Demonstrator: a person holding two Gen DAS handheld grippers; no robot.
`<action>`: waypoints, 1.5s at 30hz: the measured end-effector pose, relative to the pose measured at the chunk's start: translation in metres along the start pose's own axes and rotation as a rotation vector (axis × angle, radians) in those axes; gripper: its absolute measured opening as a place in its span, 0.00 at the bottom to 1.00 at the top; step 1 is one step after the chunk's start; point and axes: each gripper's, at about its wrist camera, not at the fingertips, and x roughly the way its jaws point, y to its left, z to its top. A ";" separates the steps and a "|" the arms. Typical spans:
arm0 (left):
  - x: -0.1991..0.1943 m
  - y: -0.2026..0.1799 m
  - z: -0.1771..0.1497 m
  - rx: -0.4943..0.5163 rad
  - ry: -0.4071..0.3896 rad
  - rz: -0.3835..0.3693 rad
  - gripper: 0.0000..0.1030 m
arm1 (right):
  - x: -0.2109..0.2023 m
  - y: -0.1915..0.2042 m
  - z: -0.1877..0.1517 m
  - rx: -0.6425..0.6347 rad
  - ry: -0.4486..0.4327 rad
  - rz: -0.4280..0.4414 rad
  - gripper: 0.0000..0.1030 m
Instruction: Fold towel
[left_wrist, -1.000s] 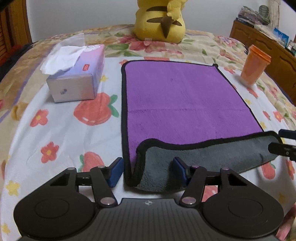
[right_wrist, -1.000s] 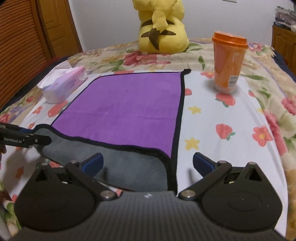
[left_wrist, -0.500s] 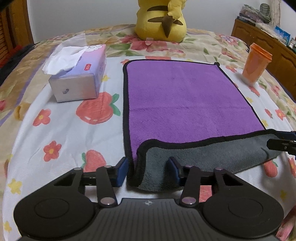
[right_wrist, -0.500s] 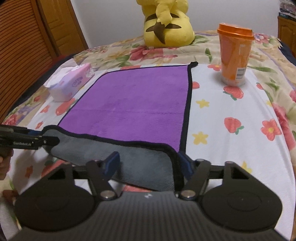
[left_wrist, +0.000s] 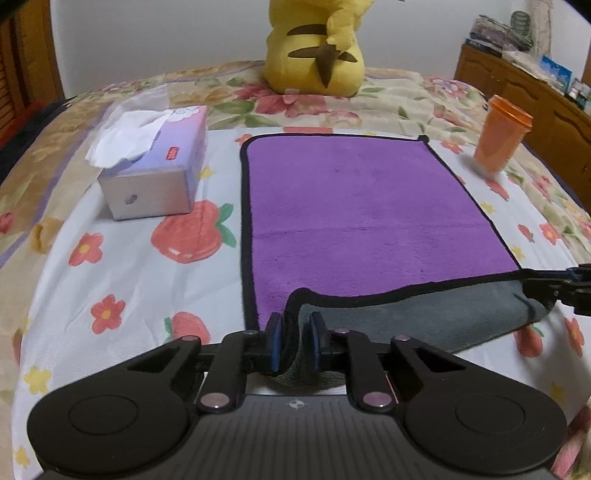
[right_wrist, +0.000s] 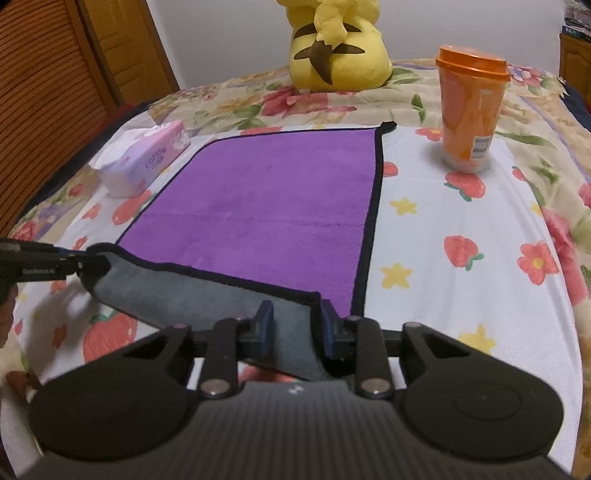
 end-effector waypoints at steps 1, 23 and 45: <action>0.000 -0.001 0.000 0.003 -0.001 -0.002 0.15 | 0.000 0.000 0.000 -0.004 0.005 -0.010 0.26; -0.009 -0.004 0.001 0.021 -0.043 -0.022 0.08 | 0.002 -0.007 -0.002 -0.031 0.037 -0.035 0.04; -0.040 -0.008 0.015 0.018 -0.169 -0.065 0.08 | -0.024 -0.003 0.017 -0.068 -0.124 -0.007 0.04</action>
